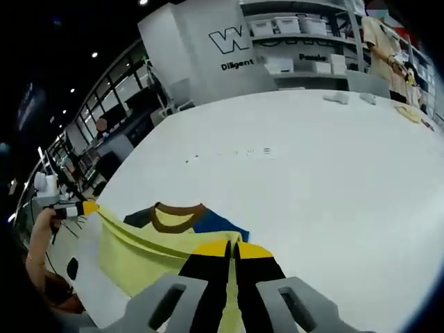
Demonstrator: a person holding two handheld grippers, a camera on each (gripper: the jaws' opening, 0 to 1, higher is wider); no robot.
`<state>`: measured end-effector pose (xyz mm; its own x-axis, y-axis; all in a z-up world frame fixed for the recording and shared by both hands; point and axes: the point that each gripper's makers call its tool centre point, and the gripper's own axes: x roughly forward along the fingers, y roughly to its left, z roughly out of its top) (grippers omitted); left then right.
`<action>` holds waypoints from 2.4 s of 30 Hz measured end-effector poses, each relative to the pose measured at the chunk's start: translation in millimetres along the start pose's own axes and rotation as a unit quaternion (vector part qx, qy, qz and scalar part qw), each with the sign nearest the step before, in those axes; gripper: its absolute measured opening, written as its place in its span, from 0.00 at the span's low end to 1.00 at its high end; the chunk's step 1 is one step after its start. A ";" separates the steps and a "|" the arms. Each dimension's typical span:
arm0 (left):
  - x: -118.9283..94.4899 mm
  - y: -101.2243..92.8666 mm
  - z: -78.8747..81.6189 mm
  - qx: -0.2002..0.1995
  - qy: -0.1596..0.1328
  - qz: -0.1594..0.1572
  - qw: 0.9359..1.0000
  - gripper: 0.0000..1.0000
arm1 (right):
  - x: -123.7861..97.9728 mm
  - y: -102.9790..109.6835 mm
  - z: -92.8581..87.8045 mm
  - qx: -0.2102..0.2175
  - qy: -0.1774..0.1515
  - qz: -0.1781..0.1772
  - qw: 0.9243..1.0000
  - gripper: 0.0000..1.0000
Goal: Fold the garment on the visible template until the final outline fits inside the template.
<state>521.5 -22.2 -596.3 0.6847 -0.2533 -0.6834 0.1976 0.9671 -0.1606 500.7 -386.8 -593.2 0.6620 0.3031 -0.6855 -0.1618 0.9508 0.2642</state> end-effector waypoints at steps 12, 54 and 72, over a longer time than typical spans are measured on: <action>32.4 10.3 -23.4 -0.063 0.008 0.012 0.998 0.00 | 34.2 -14.5 -16.9 0.001 0.029 -0.009 1.000 0.00; 32.5 -16.4 -25.8 0.273 -0.044 -0.106 0.955 0.40 | 44.5 -6.1 -30.9 -0.383 0.006 0.047 0.923 0.34; 60.9 -5.7 -29.6 0.361 -0.004 -0.096 0.928 0.09 | 60.3 -19.5 -28.5 -0.500 0.024 0.043 0.865 0.15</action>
<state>541.3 -42.5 -658.1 0.5938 -0.4218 -0.6851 0.7321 0.6365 0.2427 522.9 -385.3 -659.0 0.5886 0.3556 -0.7260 -0.7767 0.4979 -0.3858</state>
